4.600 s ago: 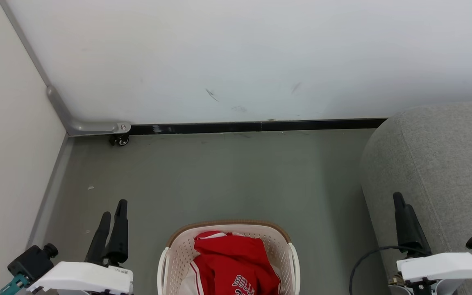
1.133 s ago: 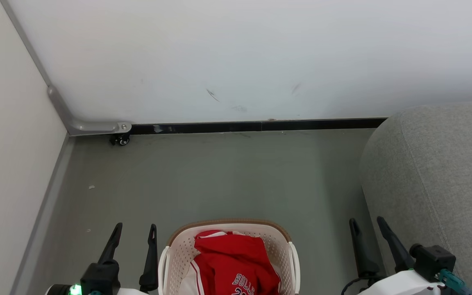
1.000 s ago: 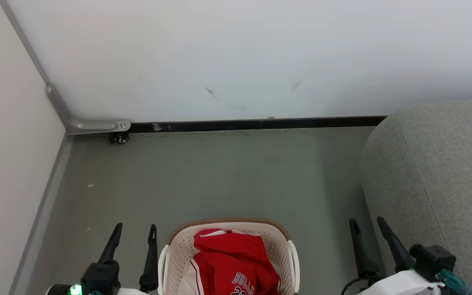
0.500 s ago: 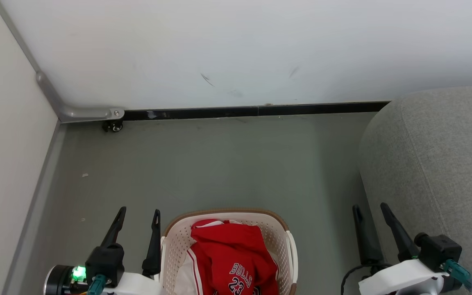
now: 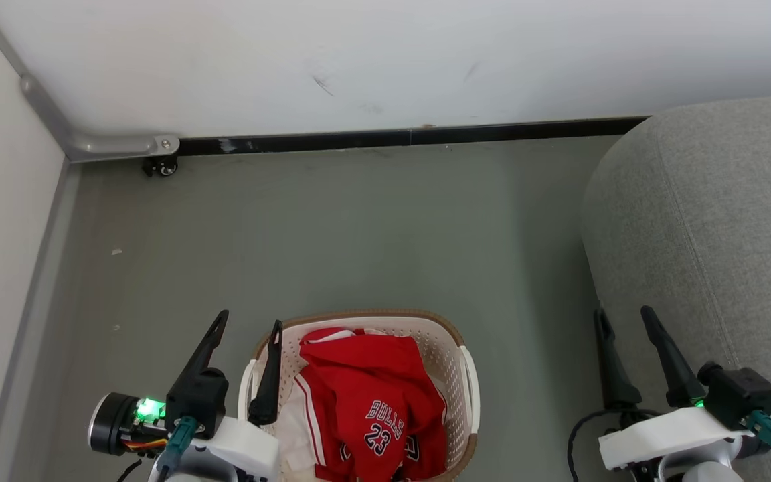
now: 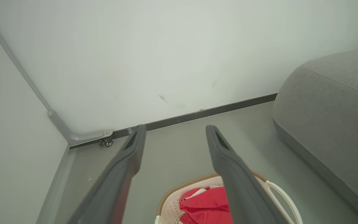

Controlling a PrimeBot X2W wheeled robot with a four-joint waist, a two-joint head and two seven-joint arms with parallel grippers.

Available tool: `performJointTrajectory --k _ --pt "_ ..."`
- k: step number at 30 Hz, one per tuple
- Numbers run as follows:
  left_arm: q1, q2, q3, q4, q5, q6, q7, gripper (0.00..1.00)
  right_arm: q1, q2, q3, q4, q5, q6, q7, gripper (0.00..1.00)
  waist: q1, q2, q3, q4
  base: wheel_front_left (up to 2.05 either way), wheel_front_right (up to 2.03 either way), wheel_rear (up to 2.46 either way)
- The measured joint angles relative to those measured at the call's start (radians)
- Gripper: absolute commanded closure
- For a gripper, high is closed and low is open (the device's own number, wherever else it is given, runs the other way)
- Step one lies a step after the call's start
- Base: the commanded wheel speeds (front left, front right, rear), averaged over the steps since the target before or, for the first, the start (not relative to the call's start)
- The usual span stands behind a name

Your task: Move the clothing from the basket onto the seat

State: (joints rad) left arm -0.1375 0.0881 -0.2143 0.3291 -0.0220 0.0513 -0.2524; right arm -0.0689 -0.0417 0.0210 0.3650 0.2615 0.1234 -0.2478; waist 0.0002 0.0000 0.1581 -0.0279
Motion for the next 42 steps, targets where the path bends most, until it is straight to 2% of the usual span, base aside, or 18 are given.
performJointTrajectory --k 17,42 --pt "-0.113 0.021 -0.038 0.107 0.050 -0.025 0.000 0.00 -0.081 -0.001 -0.048 -0.075 -0.007 0.000 -0.002 0.00 0.0000 0.0000 0.151 -0.043 0.00 0.00 0.00" --pt "-0.251 0.040 -0.038 0.279 0.063 -0.025 0.000 0.00 -0.264 -0.002 -0.050 -0.173 -0.006 0.000 -0.004 0.00 -0.0001 0.0000 0.374 -0.116 0.00 0.00 0.00"
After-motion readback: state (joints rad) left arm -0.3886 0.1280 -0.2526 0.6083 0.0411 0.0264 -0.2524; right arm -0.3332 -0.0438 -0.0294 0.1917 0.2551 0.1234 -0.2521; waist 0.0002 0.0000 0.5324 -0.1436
